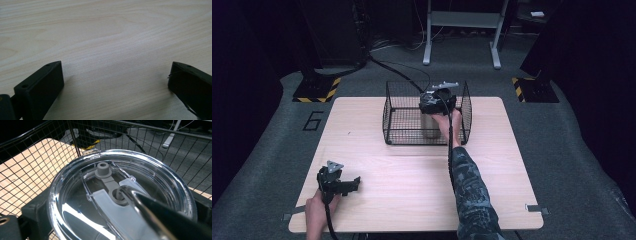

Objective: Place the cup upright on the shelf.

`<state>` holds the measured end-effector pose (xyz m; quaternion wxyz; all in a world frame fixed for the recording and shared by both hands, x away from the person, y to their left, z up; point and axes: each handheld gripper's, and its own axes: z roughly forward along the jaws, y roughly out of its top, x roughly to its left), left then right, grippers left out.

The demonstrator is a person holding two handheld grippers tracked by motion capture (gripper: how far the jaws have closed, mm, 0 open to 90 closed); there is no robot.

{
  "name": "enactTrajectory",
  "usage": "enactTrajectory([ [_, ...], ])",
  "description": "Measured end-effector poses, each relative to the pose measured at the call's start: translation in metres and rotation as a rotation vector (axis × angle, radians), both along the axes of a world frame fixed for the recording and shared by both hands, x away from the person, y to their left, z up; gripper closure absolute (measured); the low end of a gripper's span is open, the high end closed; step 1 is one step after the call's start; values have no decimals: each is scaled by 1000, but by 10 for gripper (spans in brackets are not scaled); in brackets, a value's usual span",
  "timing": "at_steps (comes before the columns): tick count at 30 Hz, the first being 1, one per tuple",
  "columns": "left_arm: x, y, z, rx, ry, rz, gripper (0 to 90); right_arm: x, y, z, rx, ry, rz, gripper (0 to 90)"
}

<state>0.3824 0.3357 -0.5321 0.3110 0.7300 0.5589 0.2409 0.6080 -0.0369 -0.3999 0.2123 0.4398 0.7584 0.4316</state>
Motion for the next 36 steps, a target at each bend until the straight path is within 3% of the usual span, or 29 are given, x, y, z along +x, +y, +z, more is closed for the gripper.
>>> enactTrajectory([
  [5,0,0,0,0,0,0,1,0,-1,-2,-16,-6,13,34],
  [13,0,0,0,-1,2,0,1,-4,-7,-4,1,10,15,31],
  [20,0,-1,0,-9,-6,8,1,-6,-6,-3,-27,34,25,0],
  [36,0,-1,0,-9,-5,7,1,-28,-22,18,-34,50,61,0],
])
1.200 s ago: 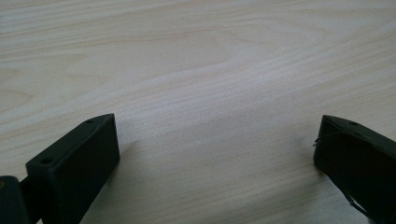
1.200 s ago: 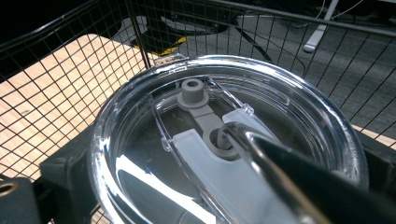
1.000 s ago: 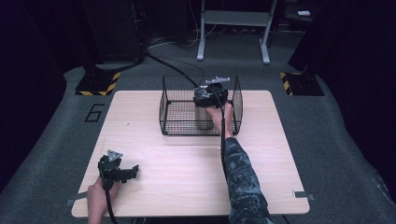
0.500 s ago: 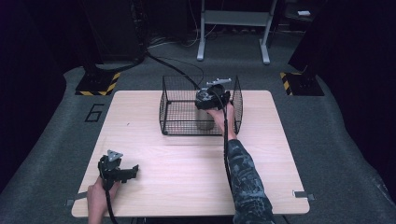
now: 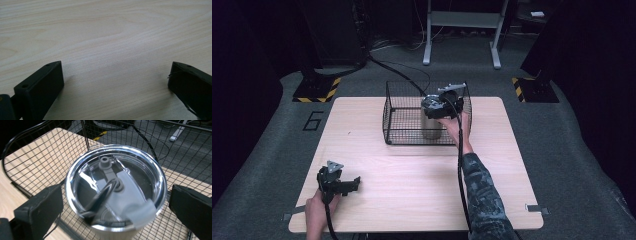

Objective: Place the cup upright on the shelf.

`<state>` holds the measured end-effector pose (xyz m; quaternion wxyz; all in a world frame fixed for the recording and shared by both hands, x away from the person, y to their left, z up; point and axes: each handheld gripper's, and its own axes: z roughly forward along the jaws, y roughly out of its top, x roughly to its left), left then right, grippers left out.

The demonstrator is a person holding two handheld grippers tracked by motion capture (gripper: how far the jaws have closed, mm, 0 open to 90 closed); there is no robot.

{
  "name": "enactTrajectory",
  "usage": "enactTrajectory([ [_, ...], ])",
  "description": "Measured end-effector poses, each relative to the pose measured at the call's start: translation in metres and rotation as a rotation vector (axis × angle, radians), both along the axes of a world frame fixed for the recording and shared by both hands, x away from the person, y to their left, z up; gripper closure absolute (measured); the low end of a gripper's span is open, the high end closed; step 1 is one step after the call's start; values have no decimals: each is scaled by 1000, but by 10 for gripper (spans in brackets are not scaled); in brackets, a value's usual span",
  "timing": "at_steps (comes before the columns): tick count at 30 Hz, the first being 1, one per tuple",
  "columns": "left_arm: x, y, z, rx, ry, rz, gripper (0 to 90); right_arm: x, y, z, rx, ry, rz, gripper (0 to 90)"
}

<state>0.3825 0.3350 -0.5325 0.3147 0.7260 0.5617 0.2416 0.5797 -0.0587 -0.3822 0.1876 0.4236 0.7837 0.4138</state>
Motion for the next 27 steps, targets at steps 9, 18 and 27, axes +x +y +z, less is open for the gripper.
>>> enactTrajectory([
  [9,0,0,0,1,0,-1,1,-26,-16,11,-10,-17,36,0],
  [18,0,0,0,0,0,0,1,-61,-37,18,-41,-51,53,0],
  [27,0,0,0,1,0,-1,1,-100,-62,11,-66,-77,44,0],
])
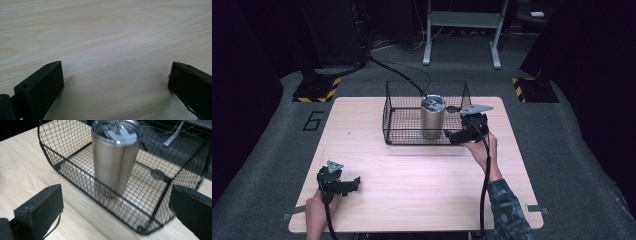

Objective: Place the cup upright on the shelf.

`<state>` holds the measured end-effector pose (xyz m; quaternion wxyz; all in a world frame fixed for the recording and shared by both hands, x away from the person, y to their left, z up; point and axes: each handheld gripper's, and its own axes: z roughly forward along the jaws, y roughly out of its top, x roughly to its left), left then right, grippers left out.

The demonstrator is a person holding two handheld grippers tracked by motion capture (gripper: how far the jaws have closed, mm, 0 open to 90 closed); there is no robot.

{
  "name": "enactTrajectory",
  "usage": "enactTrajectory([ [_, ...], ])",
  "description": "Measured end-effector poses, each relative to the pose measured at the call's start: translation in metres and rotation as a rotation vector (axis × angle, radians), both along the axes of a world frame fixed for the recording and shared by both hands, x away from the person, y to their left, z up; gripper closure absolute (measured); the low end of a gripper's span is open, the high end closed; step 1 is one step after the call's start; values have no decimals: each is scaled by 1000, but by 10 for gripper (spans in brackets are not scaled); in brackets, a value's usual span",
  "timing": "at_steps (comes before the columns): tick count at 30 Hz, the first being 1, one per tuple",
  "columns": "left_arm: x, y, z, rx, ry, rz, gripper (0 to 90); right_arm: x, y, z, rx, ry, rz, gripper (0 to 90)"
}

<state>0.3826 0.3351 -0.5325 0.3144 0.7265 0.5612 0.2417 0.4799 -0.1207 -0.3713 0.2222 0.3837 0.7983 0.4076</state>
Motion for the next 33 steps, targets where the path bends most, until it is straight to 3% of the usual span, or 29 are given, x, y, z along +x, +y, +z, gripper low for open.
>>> enactTrajectory([
  [9,0,0,0,0,0,0,1,-31,-35,-25,-13,4,-44,0],
  [12,0,0,0,0,0,0,1,-40,-56,-46,-14,41,-84,0],
  [13,0,0,0,0,0,0,1,-40,-56,-46,-14,41,-84,0],
  [14,0,0,0,1,0,0,1,-44,-66,-59,-20,55,-110,0],
  [16,0,0,0,1,0,0,1,-46,-70,-65,-16,78,-120,0],
  [17,0,0,0,0,0,0,1,-51,-80,-79,-13,91,-157,0],
  [18,0,0,0,0,0,0,1,-51,-80,-79,-13,91,-157,0],
  [20,0,0,0,0,0,0,1,-59,-93,-100,12,122,-193,0],
  [25,0,0,0,0,0,0,1,-71,-108,-122,41,155,-233,0],
  [28,0,0,0,0,0,0,1,-82,-118,-138,18,168,-248,0],
  [33,0,0,0,0,0,0,1,-89,-123,-150,-20,162,-250,0],
])
